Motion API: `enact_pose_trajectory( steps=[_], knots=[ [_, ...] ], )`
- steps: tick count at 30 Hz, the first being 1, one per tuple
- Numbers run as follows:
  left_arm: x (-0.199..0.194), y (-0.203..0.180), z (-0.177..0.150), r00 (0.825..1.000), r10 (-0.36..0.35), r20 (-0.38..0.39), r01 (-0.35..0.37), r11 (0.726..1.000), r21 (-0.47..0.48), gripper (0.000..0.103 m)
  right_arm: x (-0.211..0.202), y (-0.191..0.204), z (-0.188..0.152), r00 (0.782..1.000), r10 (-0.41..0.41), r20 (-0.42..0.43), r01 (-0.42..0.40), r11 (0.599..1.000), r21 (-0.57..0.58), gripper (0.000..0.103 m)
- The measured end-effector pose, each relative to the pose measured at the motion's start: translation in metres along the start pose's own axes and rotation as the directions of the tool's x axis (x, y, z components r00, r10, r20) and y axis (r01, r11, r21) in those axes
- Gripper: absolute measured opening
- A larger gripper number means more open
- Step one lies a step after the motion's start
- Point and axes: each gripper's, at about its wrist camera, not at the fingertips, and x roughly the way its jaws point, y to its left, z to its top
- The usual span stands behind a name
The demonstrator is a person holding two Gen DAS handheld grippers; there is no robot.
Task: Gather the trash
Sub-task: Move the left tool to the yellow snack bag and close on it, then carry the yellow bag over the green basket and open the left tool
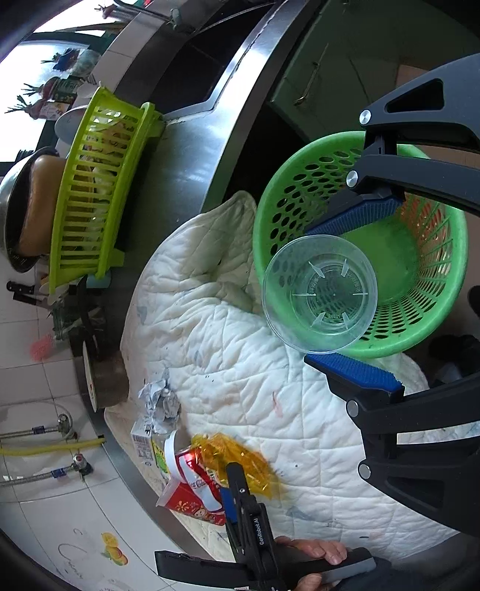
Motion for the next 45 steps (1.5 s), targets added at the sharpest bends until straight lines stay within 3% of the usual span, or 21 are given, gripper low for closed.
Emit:
enact_pose_trajectory(
  steps=[5,11,15,21,32,39,45],
  knots=[
    [0.011,-0.002,-0.001,1.0,-0.005,-0.023,0.005,1.0,0.006,0.054,0.009,-0.018,-0.013,0.999,-0.032,-0.038,0.033,0.999,0.033,0.061],
    [0.009,-0.005,-0.004,1.0,-0.012,-0.017,0.012,1.0,0.001,0.029,0.013,-0.029,-0.019,0.997,-0.057,-0.055,0.06,0.997,0.055,0.063],
    [0.001,-0.011,-0.006,1.0,-0.01,-0.009,0.01,1.0,0.008,0.025,0.009,-0.033,-0.022,0.997,-0.061,-0.044,0.064,0.996,0.065,0.073],
    [-0.024,-0.03,-0.005,0.999,-0.04,0.031,0.039,0.999,0.026,0.024,-0.004,-0.039,-0.022,0.998,-0.07,-0.009,0.07,0.994,0.084,0.077],
    [-0.047,-0.104,0.003,0.987,-0.15,0.054,0.142,0.98,0.14,0.024,-0.058,-0.057,-0.021,0.989,-0.108,0.096,0.096,0.988,0.122,0.083],
    [-0.035,-0.156,0.002,0.977,-0.214,0.006,0.208,0.956,0.208,0.024,-0.09,-0.067,-0.029,0.978,-0.155,0.136,0.135,0.979,0.15,0.086],
    [-0.009,-0.189,-0.009,0.972,-0.222,-0.081,0.235,0.942,0.238,0.028,-0.105,-0.077,-0.036,0.972,-0.181,0.147,0.152,0.97,0.191,0.086]
  ],
)
